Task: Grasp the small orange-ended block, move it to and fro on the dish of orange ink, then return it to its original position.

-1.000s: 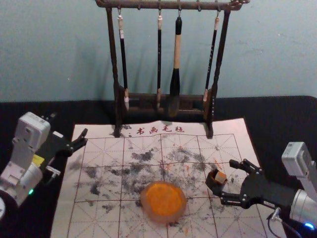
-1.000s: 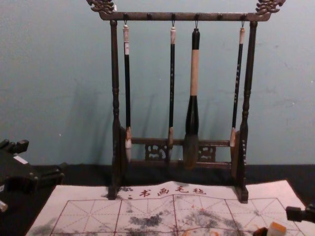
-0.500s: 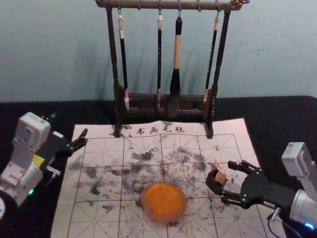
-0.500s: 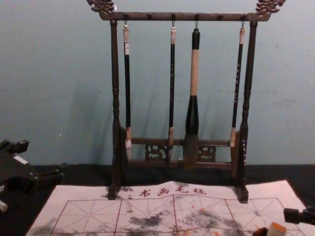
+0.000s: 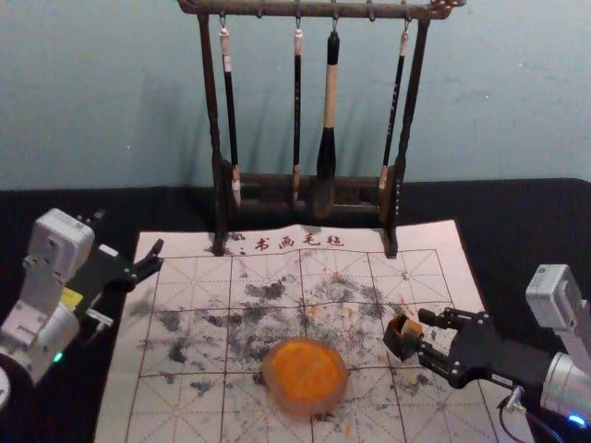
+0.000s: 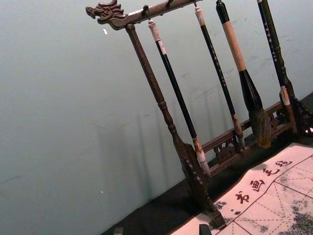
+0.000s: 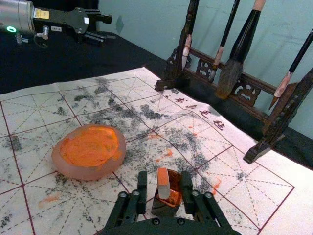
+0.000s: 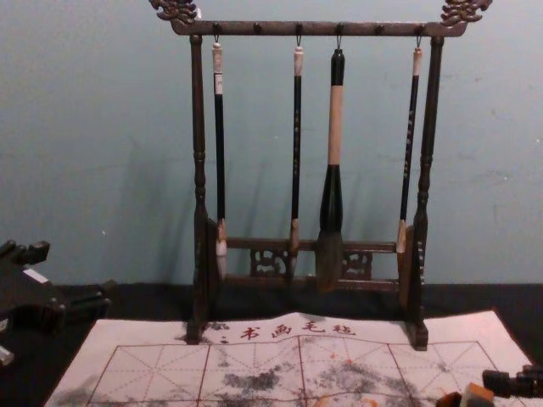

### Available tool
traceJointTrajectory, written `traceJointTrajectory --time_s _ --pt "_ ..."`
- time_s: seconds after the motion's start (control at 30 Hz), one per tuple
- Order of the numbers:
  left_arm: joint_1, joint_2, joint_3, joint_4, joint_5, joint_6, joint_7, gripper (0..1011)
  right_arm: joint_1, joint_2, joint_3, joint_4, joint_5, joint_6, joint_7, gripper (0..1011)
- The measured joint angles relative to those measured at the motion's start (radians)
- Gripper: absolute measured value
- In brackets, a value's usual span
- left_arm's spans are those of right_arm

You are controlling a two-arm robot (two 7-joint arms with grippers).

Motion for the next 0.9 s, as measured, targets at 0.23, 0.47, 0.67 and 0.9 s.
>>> traceJointTrajectory --time_s 0.23,0.47,0.67,0.9 --pt "0.0 0.0 0.0 0.0 0.0 0.0 0.0 1001 0.0 0.0 0.0 0.0 0.0 0.0 0.0 188" --pt "0.0 0.0 0.0 0.0 0.0 0.0 0.0 1001 0.0 0.0 0.0 0.0 0.0 0.0 0.0 80" --pt "0.0 0.0 0.0 0.0 0.0 0.0 0.0 1001 0.0 0.0 0.0 0.0 0.0 0.0 0.0 80" --pt "0.0 0.0 0.0 0.0 0.0 0.0 0.0 1001 0.0 0.0 0.0 0.0 0.0 0.0 0.0 80"
